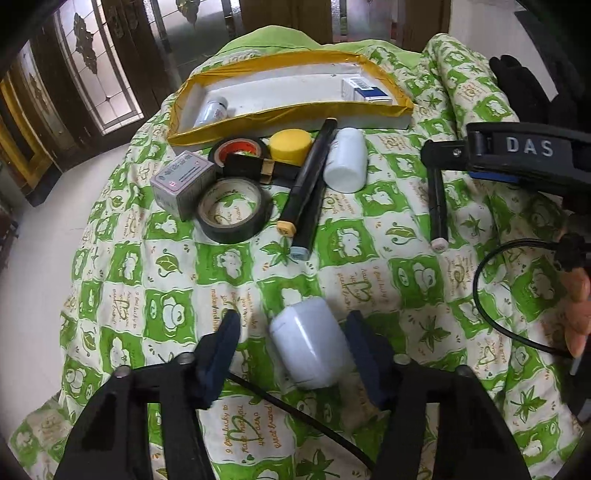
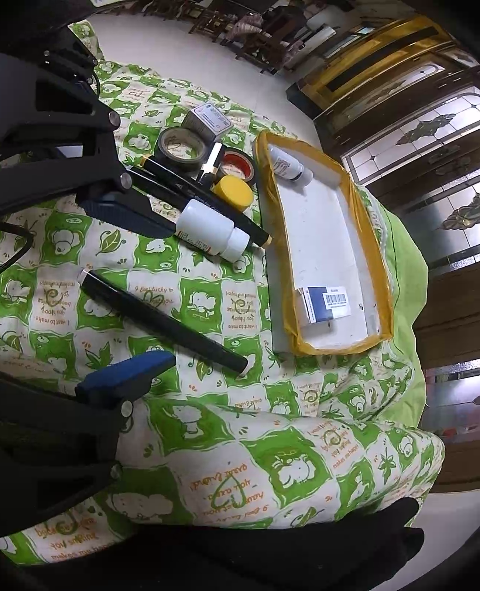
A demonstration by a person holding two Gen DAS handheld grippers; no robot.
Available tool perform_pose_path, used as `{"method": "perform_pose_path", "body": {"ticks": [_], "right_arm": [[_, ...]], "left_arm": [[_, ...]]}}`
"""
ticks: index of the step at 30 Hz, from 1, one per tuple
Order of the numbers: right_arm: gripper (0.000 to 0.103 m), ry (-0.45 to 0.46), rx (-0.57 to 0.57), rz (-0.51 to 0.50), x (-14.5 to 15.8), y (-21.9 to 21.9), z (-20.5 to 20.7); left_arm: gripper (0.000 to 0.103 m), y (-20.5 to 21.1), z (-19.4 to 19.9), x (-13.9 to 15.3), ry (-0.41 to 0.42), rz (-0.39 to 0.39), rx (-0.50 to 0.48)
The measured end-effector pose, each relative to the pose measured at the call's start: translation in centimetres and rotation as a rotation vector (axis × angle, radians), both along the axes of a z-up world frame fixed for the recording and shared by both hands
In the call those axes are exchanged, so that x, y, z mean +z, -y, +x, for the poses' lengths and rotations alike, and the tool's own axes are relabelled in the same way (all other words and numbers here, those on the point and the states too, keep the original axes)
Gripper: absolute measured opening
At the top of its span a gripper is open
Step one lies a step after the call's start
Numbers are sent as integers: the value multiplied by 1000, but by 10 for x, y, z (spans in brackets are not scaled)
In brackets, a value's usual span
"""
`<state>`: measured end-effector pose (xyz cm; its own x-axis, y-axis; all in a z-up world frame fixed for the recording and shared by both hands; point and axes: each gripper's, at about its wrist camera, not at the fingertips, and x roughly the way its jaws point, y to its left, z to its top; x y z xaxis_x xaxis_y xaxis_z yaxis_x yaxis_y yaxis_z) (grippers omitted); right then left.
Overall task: Organize rigid objects
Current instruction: 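Move the left tool to the white USB charger while the right tool approaches the black marker, then grasp the white USB charger with the left tool while the right tool grasps the black marker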
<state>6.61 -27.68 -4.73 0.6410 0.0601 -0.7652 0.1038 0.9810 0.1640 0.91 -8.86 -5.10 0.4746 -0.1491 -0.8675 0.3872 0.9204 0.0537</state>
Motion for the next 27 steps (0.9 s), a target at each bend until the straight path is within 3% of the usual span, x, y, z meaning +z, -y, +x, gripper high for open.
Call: {"method": "perform_pose_path", "body": {"ticks": [3,6,11,13,17,20,21,27], "right_arm": [[53,1,6,2,0,0,0],[47,-7,16,11,-1,-1,1],[44,-86,-18,0,-16,2,10],[41,-148,-56,14,-28,9,20],[23,-205,-100,45,-44,17,33],[15,-167,-46,5,-39,6,31],[15,-162,-25,2,-38,3,30],[14,-144,123,-85,-36,-35,18]], "left_arm": [[43,-1,-5,2,-7,-25,-7],[43,-6,-8,4,-14,-44,16],[50,-18,-5,4,-41,-92,61],[58,-17,-4,2,-51,-91,66],[59,-14,-4,0,-56,-79,54],[49,-12,-3,-1,-64,-89,37],[39,-12,-4,-1,-65,-101,30],[30,-35,4,5,-60,-215,110]]}}
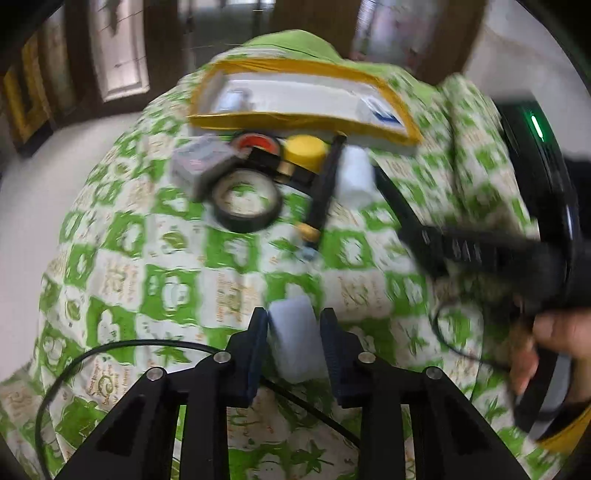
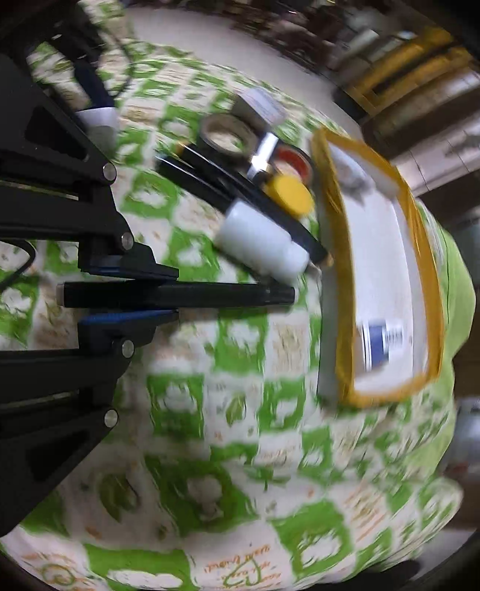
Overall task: Organize rigid objects
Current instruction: 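Grasp the white USB charger with the left tool while the right tool grasps the black marker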
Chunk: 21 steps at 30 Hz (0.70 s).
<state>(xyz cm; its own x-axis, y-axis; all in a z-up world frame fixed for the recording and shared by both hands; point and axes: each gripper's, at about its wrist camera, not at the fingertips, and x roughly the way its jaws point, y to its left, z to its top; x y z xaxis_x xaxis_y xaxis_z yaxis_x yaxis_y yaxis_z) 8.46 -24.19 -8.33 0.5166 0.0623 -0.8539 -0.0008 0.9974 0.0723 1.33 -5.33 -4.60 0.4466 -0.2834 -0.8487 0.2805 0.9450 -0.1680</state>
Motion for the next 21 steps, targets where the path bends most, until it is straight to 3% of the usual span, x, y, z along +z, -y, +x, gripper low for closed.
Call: {"method": "perform_pose_path", "body": {"ticks": [4,9,14,15,17,21], "right_arm": [[15,-19,-1,-6,-5,-1,2],[15,-44,-12,18,-12,2,6],[15,-56,-15,30,-13,5,4],[15,-58,-16,32,-13,4,4],[15,-60,-15,33,-12,5,2],[15,-50,-5,18,-11,2,0]], "left_arm": [[30,-16,14,-7,-51,-26,85],[36,5,10,-17,-106,35,-26],[41,13,6,-19,-107,62,-64],[40,13,6,-19,-107,60,-65],[26,13,6,-20,-109,50,-74],[26,14,4,-17,-82,51,-74]]}}
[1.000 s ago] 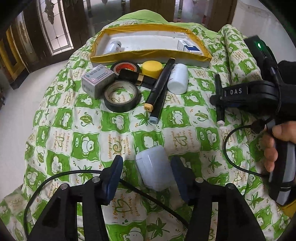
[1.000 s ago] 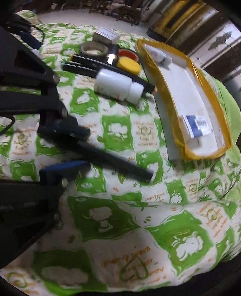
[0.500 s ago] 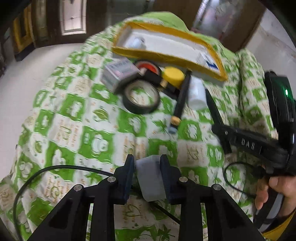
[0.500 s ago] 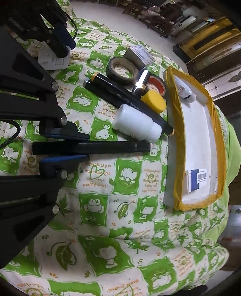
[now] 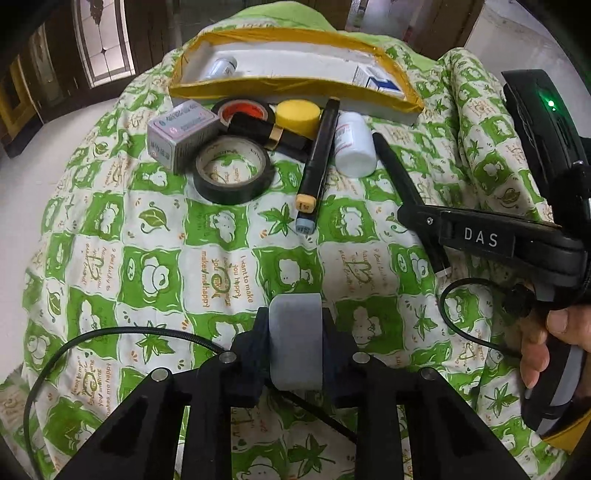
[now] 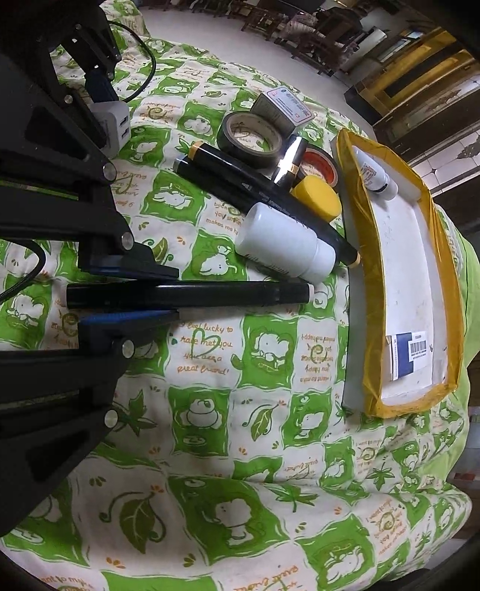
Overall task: Organize rigid objects
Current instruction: 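Grasp the white USB charger with the left tool while the right tool grasps the black marker, then lift and carry the charger with the left tool while the right tool carries the marker toward the tray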
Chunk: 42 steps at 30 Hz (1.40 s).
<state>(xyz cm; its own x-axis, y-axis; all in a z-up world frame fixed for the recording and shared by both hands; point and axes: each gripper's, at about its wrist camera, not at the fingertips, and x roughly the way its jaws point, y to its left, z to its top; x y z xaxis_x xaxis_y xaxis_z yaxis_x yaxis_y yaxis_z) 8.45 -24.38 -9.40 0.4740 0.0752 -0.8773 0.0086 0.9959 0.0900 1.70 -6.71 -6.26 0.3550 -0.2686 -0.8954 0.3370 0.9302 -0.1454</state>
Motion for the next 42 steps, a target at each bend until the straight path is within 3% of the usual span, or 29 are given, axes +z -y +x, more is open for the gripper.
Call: {"method": "perform_pose_path", "body": {"ticks": [5,15,23,32,42], "right_arm": [[14,34,5,26,9,1,-4],[14,56,-6,181,24,18,-18],[15,-66,4,122,-3,6,-11],[19,-47,-39,162,-6,15,0],[14,32,-7,100,6,3,-2]], "left_arm": [[25,-4,-1,8,46,-39,21],[25,-17,-5,19,89,-93,46],[25,-14,-4,16,80,-71,43],[25,-11,-3,15,81,-60,39],[25,-12,-4,17,91,-63,39]]}}
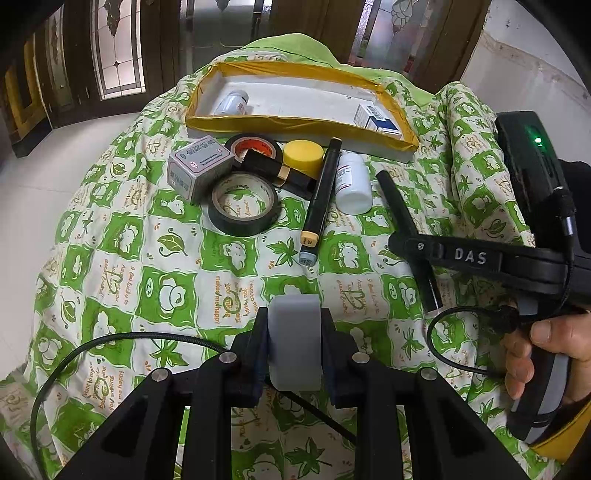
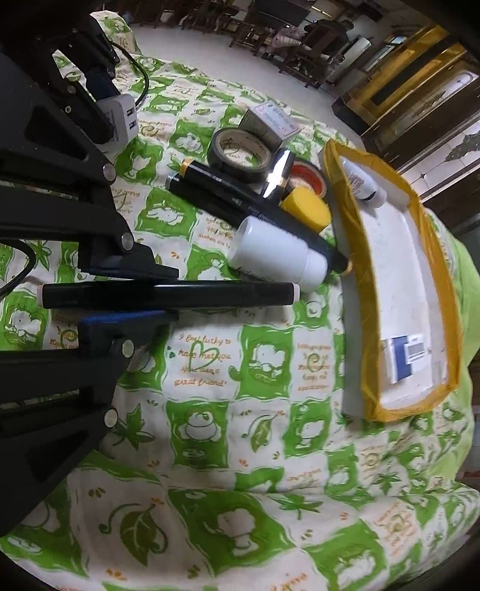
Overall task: Organize rigid objects
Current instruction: 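Lift and carry the charger with the left tool while the right tool carries the marker toward the tray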
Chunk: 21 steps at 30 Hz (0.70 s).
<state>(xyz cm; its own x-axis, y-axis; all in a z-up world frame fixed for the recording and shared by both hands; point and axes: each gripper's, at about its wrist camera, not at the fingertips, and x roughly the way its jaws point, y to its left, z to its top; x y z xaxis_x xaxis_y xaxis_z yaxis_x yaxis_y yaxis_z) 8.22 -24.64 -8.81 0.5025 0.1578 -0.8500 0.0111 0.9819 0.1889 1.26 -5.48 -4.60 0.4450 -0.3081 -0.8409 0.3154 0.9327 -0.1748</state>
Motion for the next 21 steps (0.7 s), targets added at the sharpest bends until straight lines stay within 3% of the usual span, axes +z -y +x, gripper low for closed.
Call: {"method": "perform_pose_path", "body": {"ticks": [10,21], "right_arm": [[14,45,-7,29,11,8,-8],[14,79,-15,58,20,13,-13]], "left_arm": [[25,-3,-3,7,15,-26,-5],[25,-21,7,52,65,-163,15]]}}
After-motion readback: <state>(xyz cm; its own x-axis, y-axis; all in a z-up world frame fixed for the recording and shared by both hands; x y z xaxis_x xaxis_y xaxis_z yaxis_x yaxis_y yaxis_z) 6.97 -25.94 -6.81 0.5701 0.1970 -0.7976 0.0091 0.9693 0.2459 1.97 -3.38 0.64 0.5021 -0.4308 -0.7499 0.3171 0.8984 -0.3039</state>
